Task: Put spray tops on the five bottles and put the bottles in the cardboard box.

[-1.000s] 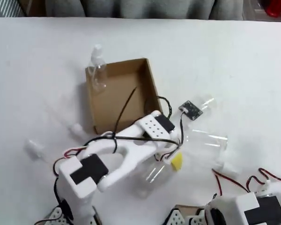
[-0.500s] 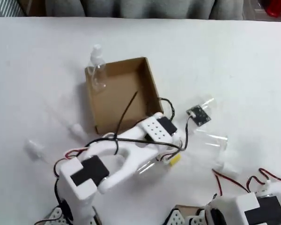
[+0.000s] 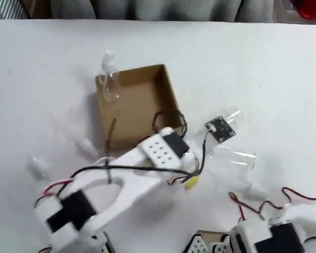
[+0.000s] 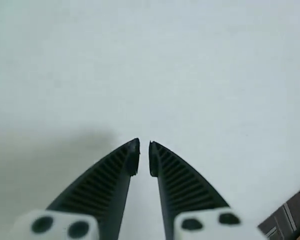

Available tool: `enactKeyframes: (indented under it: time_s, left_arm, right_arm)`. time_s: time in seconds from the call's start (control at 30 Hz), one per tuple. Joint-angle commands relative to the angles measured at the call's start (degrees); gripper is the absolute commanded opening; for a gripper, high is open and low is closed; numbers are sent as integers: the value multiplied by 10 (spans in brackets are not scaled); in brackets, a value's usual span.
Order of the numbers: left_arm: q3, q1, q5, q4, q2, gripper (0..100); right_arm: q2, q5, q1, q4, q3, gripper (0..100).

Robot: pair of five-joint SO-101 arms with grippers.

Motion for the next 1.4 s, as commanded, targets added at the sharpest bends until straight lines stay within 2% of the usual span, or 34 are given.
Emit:
enactKeyframes:
  time_s: [0.0,0.3,0.4,0.5,0.6,0.8,1.0,1.17,1.37]
  left_arm:
    - [43,-11,-6,4,-138,20]
    - [120,-133,-6,5,-293,20]
    - [143,-149,-25,4,-336,20]
    - [167,-148,-65,4,-370,20]
    - [188,-147,-70,-8,-393,20]
    - [237,-148,-74,-67,-403,20]
    - [240,-147,-74,-69,-404,20]
    - [241,-146,-74,-69,-404,20]
    - [241,-145,-75,-69,-404,20]
  right_arm:
    - [-73,-2,-33,103,-25,15]
    - [-138,-9,-126,328,-25,15]
    - [-141,-56,-169,372,-25,15]
    - [-150,-125,-204,379,-25,15]
    - [-165,-190,-226,387,-25,19]
    - [-191,-298,-268,422,-25,171]
    - [-170,-472,-288,403,-25,170]
    - [-124,-578,-284,360,-21,170]
    - [-55,-637,-289,349,-33,192]
